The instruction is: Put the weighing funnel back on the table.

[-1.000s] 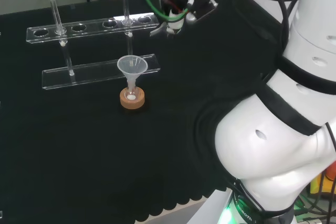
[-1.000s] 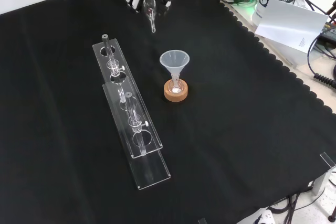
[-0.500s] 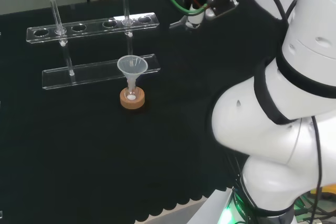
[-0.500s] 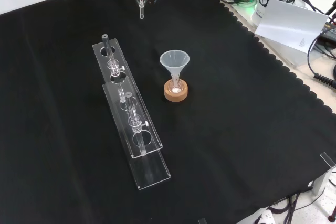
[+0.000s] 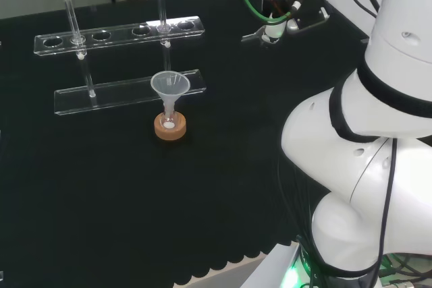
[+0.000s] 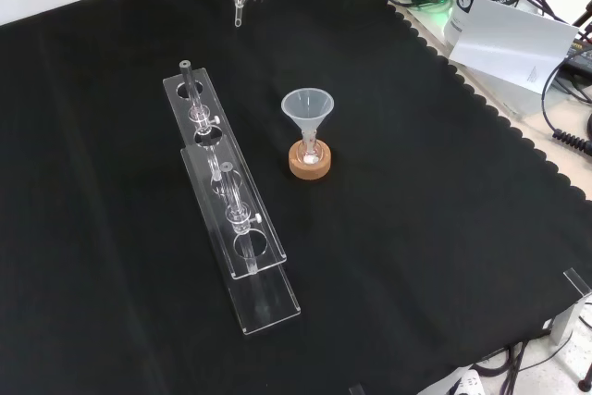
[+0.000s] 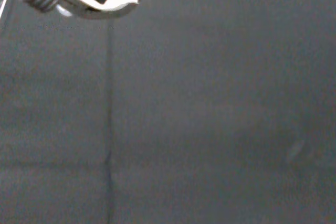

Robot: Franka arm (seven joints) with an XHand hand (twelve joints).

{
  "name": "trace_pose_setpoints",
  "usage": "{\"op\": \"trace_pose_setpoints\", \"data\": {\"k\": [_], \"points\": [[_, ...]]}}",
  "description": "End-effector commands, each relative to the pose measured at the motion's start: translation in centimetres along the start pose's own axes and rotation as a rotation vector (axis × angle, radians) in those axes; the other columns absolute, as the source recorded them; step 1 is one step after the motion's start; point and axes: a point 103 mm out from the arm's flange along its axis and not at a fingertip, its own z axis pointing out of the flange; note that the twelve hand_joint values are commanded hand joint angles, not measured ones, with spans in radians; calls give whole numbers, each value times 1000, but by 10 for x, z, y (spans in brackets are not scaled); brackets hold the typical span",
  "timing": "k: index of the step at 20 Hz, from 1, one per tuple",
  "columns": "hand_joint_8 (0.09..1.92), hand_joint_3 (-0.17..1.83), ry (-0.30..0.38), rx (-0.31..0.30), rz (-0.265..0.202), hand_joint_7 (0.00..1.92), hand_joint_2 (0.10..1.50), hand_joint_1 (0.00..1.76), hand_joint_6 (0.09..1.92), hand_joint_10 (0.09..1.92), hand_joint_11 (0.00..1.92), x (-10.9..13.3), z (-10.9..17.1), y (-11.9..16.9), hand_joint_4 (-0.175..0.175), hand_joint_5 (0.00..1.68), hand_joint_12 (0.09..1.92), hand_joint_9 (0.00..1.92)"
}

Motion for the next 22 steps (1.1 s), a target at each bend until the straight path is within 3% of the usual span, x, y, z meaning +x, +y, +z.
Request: {"op": "trace_pose_setpoints", "data": {"k": [1,7,22], "points": [[748,763,40,-8,-251,709,697,1075,1050,561,461,88,48,37,163,1081,1267,885],[749,763,77,-3,-273,708,697,1076,1050,561,461,90,61,43,161,1081,1267,886],[751,762,93,25,-301,707,698,1076,1050,561,457,101,88,61,158,1081,1267,883]]}}
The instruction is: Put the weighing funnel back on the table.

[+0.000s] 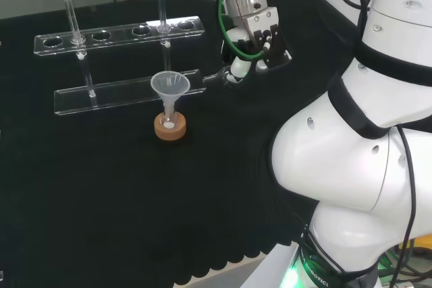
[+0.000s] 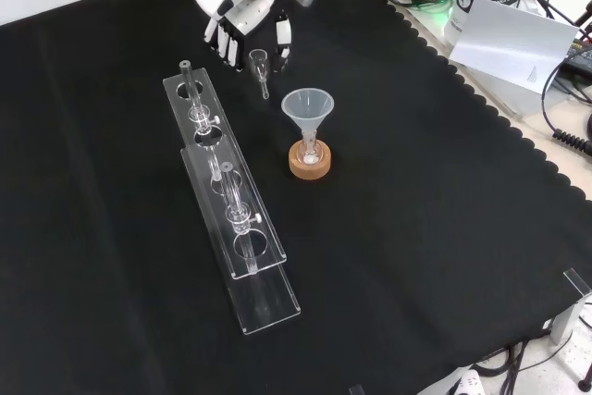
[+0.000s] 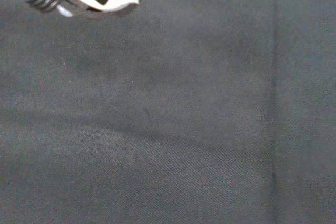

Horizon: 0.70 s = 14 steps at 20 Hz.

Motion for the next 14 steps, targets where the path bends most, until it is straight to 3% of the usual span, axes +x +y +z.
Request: {"op": "trace_pose_setpoints", "data": {"k": [1,14], "points": [[751,762,25,-2,-27,707,698,1076,1050,562,457,-1,18,14,158,1081,1267,883],[753,760,52,-32,-45,708,699,1076,1052,564,460,2,43,27,155,1079,1271,884]]}}
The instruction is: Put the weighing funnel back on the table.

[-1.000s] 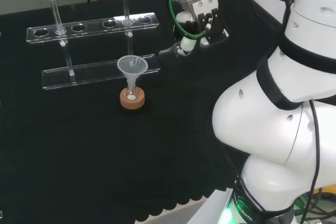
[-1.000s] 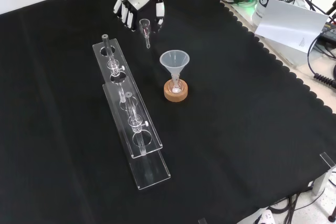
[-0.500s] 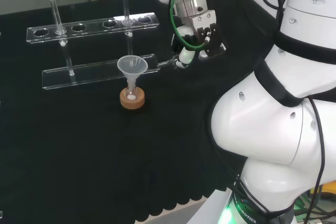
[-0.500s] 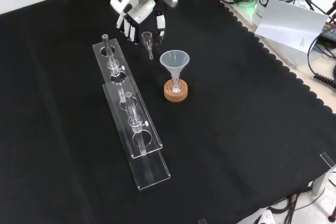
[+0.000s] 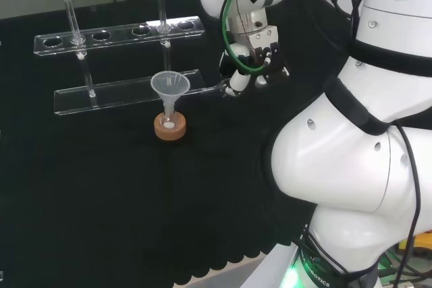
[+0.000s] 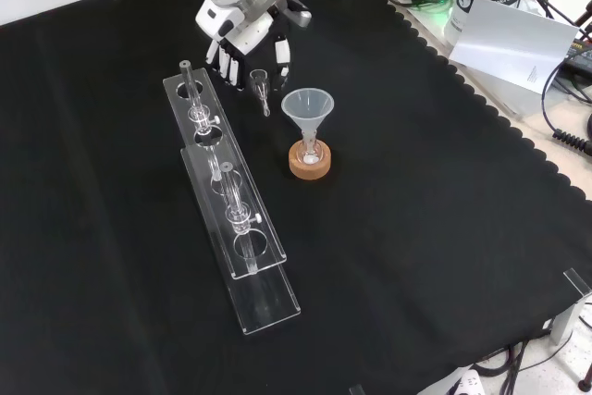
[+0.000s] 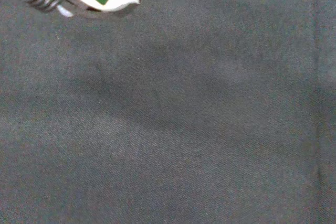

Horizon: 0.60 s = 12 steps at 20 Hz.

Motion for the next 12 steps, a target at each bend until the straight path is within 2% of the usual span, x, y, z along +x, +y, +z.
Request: {"op": "trace_pose_setpoints", "data": {"k": [1,12], "points": [[753,760,11,-13,-4,708,699,1076,1052,564,461,-1,8,6,155,1079,1271,885],[755,758,39,-16,-1,709,701,1077,1053,565,465,-8,35,26,151,1078,1271,886]]}}
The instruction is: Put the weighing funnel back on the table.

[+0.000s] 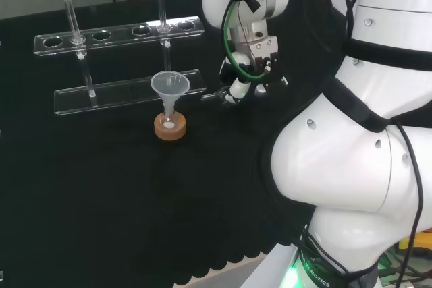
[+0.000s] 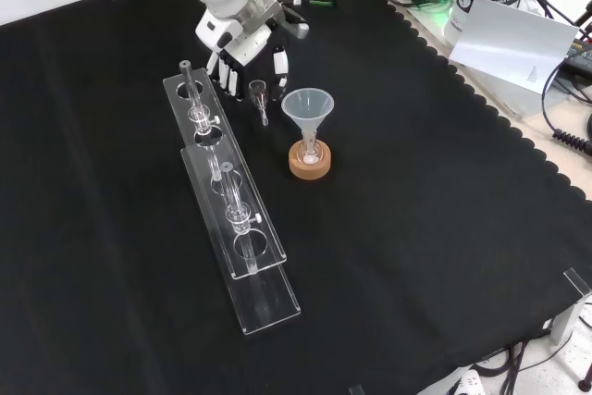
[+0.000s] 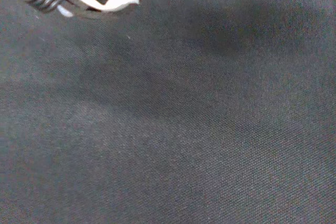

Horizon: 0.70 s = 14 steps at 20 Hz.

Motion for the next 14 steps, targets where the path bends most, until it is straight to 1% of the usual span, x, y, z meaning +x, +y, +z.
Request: {"op": "trace_pose_setpoints", "data": {"k": [1,3,12,14], "points": [[755,758,14,-15,0,709,701,1077,1053,565,465,-3,8,10,150,1078,1271,886],[755,757,13,-21,3,710,702,1077,1054,566,466,-1,9,10,149,1077,1270,886],[756,755,31,4,0,710,704,1078,1055,566,467,-7,17,18,143,1076,1269,885],[756,754,30,6,3,709,705,1078,1056,566,467,-6,19,19,142,1075,1269,885]]}}
